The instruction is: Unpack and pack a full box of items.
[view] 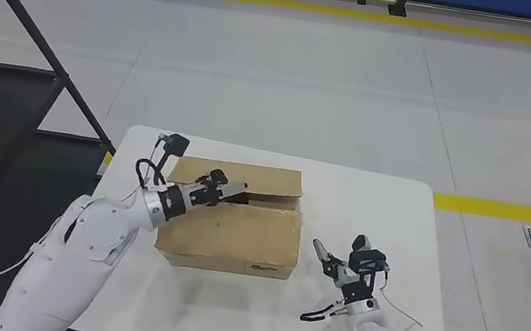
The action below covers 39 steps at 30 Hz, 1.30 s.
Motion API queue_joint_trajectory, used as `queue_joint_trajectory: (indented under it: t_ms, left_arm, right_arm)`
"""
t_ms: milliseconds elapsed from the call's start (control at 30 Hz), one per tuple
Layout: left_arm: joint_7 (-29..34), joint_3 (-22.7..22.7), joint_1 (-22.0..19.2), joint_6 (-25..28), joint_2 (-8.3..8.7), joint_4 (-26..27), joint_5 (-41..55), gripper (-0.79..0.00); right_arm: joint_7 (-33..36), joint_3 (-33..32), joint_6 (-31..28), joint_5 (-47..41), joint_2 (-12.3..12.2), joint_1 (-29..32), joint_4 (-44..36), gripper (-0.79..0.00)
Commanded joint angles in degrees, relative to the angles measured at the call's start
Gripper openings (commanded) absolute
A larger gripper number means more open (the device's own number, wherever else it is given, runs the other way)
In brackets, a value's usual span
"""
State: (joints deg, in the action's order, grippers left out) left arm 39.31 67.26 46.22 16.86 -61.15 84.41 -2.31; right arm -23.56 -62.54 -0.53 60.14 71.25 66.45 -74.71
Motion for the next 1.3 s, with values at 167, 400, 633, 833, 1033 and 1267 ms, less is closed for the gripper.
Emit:
queue_joint_trajectory:
  t_ms: [167, 400, 633, 833, 1033, 1267]
  left_arm:
    - [6.6, 0.7, -1.4, -0.4, 0.13, -1.1, 4.6, 0.000]
    - [14.3, -0.4, -4.1, -2.1, 0.33, -3.9, 3.1, 0.000]
    - [14.7, -2.5, -6.5, -2.9, -0.21, -7.1, 3.2, 0.000]
    - [15.5, -4.7, -8.5, -3.1, -0.80, -10.0, 3.4, 0.000]
    - [15.6, -5.8, -9.5, -2.4, -1.18, -11.6, 3.6, 0.000]
    - [15.5, -6.3, -10.0, -2.1, -1.40, -12.6, 4.0, 0.000]
  right_arm:
    - [0.4, -0.9, -1.9, 2.2, 0.0, 0.8, -0.9, 0.000]
    - [2.6, -0.8, -3.9, 1.7, 0.5, -0.2, 1.1, 0.000]
    - [2.0, -0.1, -4.1, 2.1, 1.1, -0.9, 2.6, 0.000]
    - [0.7, -0.5, -4.7, 2.7, 1.3, -0.2, 2.2, 0.000]
    - [-0.8, -0.2, -4.3, 2.5, 1.9, -0.4, 3.6, 0.000]
    - [0.3, 1.3, -3.1, 0.5, 3.2, -3.0, 7.3, 0.000]
